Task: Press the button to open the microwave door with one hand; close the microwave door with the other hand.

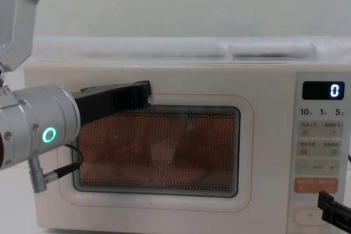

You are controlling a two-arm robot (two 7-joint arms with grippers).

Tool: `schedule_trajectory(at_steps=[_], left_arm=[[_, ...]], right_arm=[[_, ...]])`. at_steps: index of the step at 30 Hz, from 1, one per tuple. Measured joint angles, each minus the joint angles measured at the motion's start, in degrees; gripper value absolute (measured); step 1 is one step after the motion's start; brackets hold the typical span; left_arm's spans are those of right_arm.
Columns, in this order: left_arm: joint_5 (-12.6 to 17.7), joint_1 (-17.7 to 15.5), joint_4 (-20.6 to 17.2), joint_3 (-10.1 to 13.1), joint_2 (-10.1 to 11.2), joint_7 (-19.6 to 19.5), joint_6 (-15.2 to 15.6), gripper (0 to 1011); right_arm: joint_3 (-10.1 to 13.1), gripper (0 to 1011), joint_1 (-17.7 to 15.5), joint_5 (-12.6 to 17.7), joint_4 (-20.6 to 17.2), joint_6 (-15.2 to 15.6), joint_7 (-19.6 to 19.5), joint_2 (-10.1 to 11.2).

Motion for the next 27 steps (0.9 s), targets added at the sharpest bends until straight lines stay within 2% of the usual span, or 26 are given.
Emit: schedule_trajectory(at_steps=[10,27], left_arm=[[0.9,-0.6,0.9,-0.3,-1.3,0.0,0.1,0],[1.6,-0.7,1.5,-1.1,-2.2,-0.1,0.4,0]], right_arm=[[0.0,1002,0.0,0.0,0.0,0.0,0.0,0.0],[0.0,1002,0.0,0.0,0.0,0.0,0.0,0.0]])
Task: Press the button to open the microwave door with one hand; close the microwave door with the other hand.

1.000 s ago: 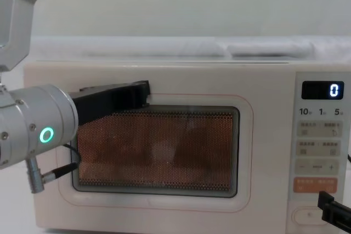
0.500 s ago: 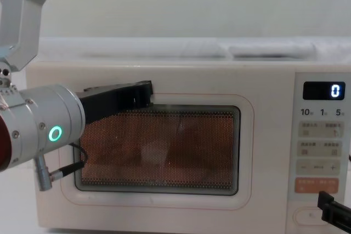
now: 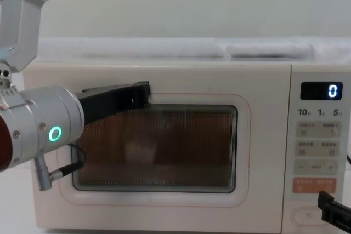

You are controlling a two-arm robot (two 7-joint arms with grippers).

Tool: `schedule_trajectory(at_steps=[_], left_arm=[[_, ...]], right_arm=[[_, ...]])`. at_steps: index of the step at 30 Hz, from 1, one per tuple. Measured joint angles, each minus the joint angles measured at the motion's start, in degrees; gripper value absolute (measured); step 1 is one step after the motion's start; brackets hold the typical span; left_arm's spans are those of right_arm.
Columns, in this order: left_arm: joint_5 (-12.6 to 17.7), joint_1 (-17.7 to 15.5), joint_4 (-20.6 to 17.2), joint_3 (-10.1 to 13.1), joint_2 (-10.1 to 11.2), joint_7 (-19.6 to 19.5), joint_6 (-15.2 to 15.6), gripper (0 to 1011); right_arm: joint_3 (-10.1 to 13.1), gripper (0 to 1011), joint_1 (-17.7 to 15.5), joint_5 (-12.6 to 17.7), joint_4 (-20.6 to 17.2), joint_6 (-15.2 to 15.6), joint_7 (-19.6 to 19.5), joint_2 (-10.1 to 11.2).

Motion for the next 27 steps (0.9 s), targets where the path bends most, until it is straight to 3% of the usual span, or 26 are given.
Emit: schedule_trajectory(at_steps=[13,27], left_arm=[[-0.2,1.1,-2.0,-0.7,-0.4,0.0,0.3,0],[-1.1,9.7,-11.4,-2.6,3.0,0.7,1.4,0]], right_arm=[[0.0,1002,0.0,0.0,0.0,0.0,0.0,0.0],[0.0,1002,0.0,0.0,0.0,0.0,0.0,0.0]])
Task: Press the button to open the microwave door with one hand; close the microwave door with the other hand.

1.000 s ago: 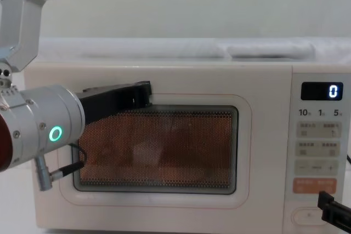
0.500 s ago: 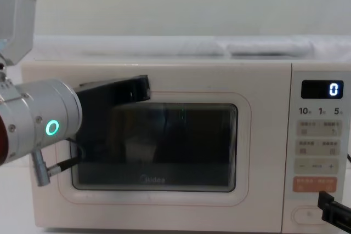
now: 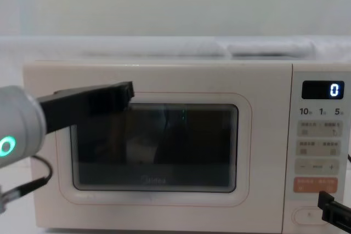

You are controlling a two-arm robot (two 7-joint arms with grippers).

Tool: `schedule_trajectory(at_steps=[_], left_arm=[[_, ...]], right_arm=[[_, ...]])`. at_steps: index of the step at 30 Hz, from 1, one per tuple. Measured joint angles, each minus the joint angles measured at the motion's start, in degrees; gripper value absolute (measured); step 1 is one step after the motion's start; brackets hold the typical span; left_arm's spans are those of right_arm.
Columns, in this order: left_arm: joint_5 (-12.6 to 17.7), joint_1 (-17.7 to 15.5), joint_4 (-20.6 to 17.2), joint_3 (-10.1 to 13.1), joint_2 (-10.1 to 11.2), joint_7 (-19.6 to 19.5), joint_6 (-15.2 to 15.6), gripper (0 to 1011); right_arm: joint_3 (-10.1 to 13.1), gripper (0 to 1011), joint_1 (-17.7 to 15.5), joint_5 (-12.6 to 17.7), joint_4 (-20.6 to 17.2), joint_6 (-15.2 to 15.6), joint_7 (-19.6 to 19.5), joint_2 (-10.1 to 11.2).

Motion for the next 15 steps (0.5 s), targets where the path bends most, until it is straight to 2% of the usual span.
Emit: schedule_trajectory(at_steps=[8,10,12,13,15], left_arm=[[1.3,5.0,-2.7,-1.7,1.6,0.5,-2.2,153],[1.4,6.0,-3.0,-2.3,1.8,0.5,-2.8,250],[1.4,6.7,-3.2,-2.8,1.9,0.5,-3.3,266],[1.4,7.3,-3.4,-3.3,2.0,0.4,-3.6,326],[1.4,8.1,-3.5,-3.9,2.1,0.3,-4.1,366]], right_arm=[[0.0,1002,0.0,0.0,0.0,0.0,0.0,0.0],[0.0,1002,0.0,0.0,0.0,0.0,0.0,0.0],[0.0,1002,0.0,0.0,0.0,0.0,0.0,0.0],[0.0,1002,0.0,0.0,0.0,0.0,0.0,0.0],[0.0,1002,0.0,0.0,0.0,0.0,0.0,0.0]])
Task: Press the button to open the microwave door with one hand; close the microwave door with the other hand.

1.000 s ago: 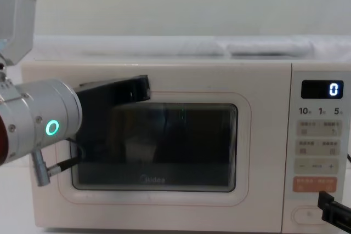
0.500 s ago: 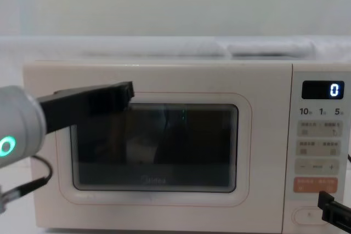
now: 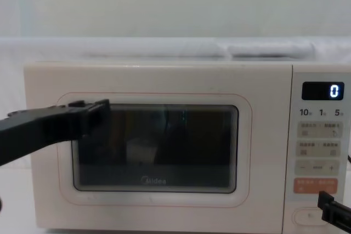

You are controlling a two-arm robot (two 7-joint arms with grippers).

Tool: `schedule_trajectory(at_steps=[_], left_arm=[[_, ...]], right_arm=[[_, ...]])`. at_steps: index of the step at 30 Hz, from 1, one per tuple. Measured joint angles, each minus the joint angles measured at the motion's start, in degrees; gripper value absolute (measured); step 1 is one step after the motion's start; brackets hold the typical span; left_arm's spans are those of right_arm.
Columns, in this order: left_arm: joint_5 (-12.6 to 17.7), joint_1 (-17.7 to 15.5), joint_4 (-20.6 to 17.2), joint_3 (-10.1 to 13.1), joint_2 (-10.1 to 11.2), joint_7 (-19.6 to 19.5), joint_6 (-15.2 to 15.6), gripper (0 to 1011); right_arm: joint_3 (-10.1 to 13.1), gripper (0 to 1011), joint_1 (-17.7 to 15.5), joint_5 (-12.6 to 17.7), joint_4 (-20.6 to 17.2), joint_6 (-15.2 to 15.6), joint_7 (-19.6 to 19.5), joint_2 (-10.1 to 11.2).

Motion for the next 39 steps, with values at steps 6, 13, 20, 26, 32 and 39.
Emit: schedule_trajectory(at_steps=[6,13,20,26,32,39], left_arm=[[0.1,1.9,-0.1,-1.4,0.0,0.0,-1.3,593],[0.6,4.7,1.1,-3.2,-0.6,0.4,-3.5,808],[1.0,6.8,3.3,-4.6,-1.8,0.8,-5.1,988],[1.3,7.9,5.5,-5.6,-2.9,1.0,-6.1,1001],[1.4,8.3,7.2,-6.3,-3.7,1.1,-6.4,1001],[1.8,8.2,8.4,-6.6,-4.2,1.3,-6.2,1001]], right_arm=[[0.0,1002,0.0,0.0,0.0,0.0,0.0,0.0],[0.0,1002,0.0,0.0,0.0,0.0,0.0,0.0],[0.0,1002,0.0,0.0,0.0,0.0,0.0,0.0],[0.0,1002,0.0,0.0,0.0,0.0,0.0,0.0],[0.0,1002,0.0,0.0,0.0,0.0,0.0,0.0],[0.0,1002,0.0,0.0,0.0,0.0,0.0,0.0]])
